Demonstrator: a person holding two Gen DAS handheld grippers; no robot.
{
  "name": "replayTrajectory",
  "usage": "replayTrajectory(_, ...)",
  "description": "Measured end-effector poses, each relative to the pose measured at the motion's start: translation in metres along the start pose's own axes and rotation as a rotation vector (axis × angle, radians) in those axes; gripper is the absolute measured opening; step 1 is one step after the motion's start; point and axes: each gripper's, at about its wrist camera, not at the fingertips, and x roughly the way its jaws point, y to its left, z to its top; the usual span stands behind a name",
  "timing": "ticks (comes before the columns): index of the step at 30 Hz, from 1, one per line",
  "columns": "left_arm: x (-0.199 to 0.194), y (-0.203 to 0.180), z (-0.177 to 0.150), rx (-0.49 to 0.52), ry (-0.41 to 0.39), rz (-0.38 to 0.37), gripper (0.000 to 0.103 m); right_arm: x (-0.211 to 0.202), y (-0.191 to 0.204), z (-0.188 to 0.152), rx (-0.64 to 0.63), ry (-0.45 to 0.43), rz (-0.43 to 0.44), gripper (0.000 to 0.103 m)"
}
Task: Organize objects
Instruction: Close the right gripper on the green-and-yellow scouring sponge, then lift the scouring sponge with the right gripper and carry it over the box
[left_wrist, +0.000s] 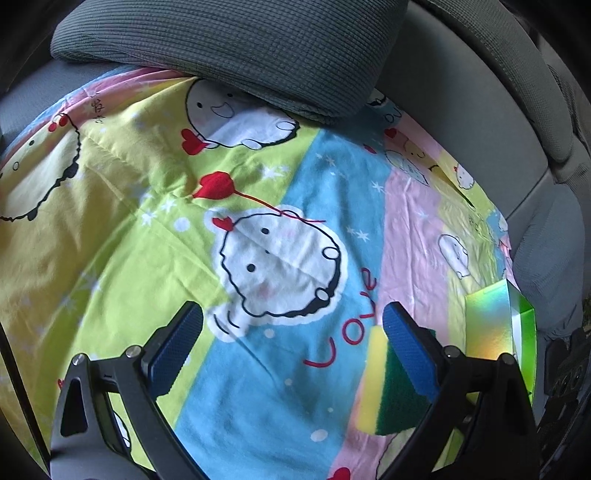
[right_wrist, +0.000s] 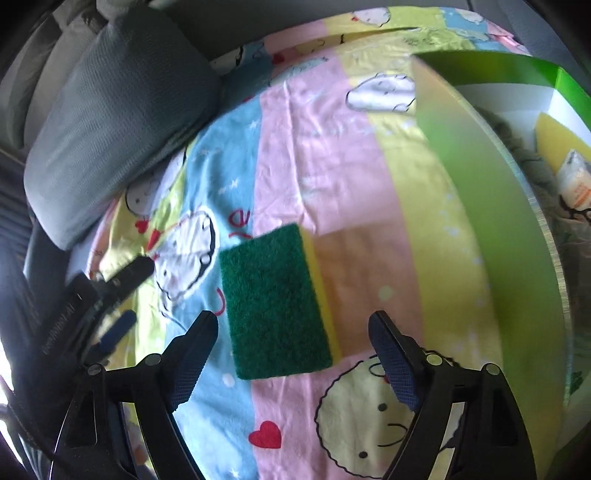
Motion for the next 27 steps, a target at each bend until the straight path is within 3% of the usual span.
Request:
replayTrajectory(3, 0.001, -0.005, -0.003, 0.011, 0.017, -0.027, 0.097, -0.011, -0.007, 0.004, 0.018, -0.068, 0.011, 0.085)
replayTrajectory(8, 0.005, -0.019, -0.010, 0.036, 0.072, -0.130, 0.097, -0.025, -0.014, 0.011, 0.051, -0.166, 0.121, 0.082)
replayTrajectory(10, 0.006, -0.025, -0.013, 0.056, 0.094, -0.159, 0.096, -0.023, -0.015, 0.014, 0.058, -0.159, 0.151, 0.070)
replayTrajectory(12, 0.010, -0.031, -0.017, 0.081, 0.121, -0.172, 0.094, -0.017, -0.017, 0.016, 0.068, -0.137, 0.174, 0.066)
replayTrajectory(17, 0.027, -0.042, -0.029, 0.130, 0.223, -0.217, 0.093, -0.003, -0.023, 0.027, 0.096, -0.086, 0.201, 0.066)
replayTrajectory(27, 0.047, -0.059, -0.041, 0.196, 0.300, -0.260, 0.090, 0.022, -0.028, 0.028, 0.113, 0.006, 0.188, 0.066)
